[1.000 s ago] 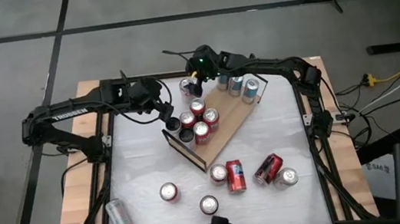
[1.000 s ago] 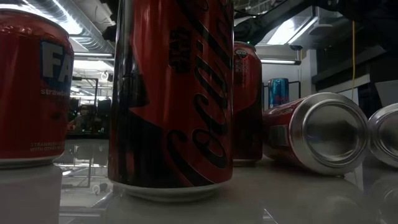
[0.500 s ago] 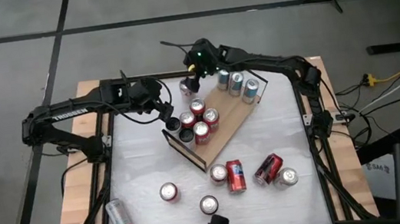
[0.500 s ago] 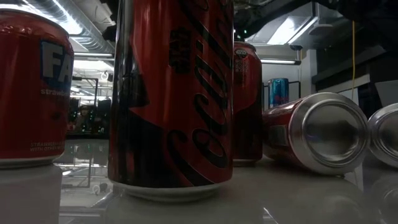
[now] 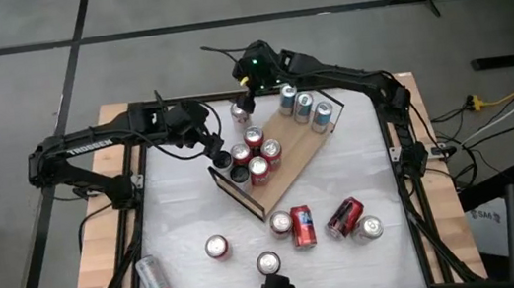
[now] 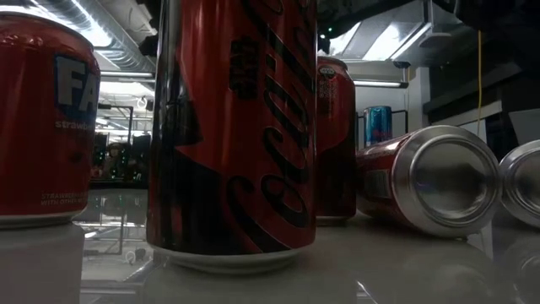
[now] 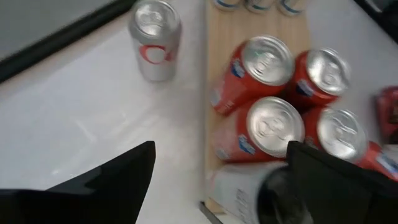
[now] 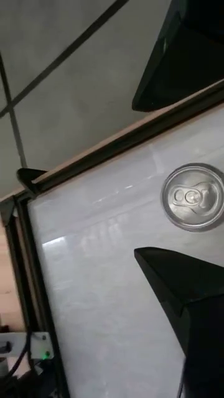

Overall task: Place canned beverage on shelf
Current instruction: Put the red silver soda can on the shelf

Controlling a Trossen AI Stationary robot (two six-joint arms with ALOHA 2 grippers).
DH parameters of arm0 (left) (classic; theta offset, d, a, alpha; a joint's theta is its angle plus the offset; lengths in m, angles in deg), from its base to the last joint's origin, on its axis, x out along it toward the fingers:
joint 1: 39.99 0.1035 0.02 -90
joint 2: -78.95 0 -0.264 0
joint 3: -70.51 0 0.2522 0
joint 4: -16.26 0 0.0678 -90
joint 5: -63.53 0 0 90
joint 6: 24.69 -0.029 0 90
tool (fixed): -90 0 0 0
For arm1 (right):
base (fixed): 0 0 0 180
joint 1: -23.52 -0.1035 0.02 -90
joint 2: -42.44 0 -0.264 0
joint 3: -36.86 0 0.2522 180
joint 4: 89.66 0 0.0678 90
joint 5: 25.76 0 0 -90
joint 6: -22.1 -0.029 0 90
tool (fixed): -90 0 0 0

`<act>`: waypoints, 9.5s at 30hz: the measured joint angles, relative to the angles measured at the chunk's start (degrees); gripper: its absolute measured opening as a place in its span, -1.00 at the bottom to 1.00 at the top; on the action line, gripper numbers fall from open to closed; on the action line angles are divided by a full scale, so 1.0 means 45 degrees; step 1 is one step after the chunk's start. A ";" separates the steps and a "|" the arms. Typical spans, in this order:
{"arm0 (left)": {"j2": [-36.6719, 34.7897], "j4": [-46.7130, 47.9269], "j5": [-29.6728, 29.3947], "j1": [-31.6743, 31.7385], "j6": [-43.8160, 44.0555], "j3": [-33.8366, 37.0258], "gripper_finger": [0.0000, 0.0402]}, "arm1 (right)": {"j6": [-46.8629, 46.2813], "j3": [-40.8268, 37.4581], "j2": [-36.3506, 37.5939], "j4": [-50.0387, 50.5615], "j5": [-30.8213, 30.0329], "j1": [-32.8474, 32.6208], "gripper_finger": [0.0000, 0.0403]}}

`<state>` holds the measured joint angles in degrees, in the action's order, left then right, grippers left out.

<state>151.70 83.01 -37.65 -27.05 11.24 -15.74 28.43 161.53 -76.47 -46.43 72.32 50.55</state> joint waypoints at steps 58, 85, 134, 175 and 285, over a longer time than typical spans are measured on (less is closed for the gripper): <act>-0.0497 -0.0102 -0.0306 -0.0426 0.0557 -0.0005 0.76 | 0.0000 -0.0008 -0.1827 0.0997 -0.0330 -0.0005 0.31; -0.0497 -0.0087 -0.0468 -0.0416 -0.0583 -0.0005 0.76 | 0.0355 0.5072 -0.0691 0.7467 -0.1116 0.0005 0.09; -0.0497 -0.0056 -0.0690 -0.1315 -0.0812 -0.0005 0.76 | -0.0666 0.4154 -0.0515 1.1748 -0.1996 -0.1681 0.16; -0.0497 0.0058 -0.0685 -0.1315 -0.0808 -0.0005 0.76 | -0.0389 0.3343 -0.0782 1.0503 -0.1554 -0.1671 0.16; -0.0497 0.0067 -0.0698 -0.1315 -0.0798 -0.0005 0.76 | -0.1947 -0.5531 0.4779 0.3644 -0.4896 -0.1681 0.70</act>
<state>149.47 83.31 -40.79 -32.97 7.64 -15.76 19.66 136.64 -54.97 -30.03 50.28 42.99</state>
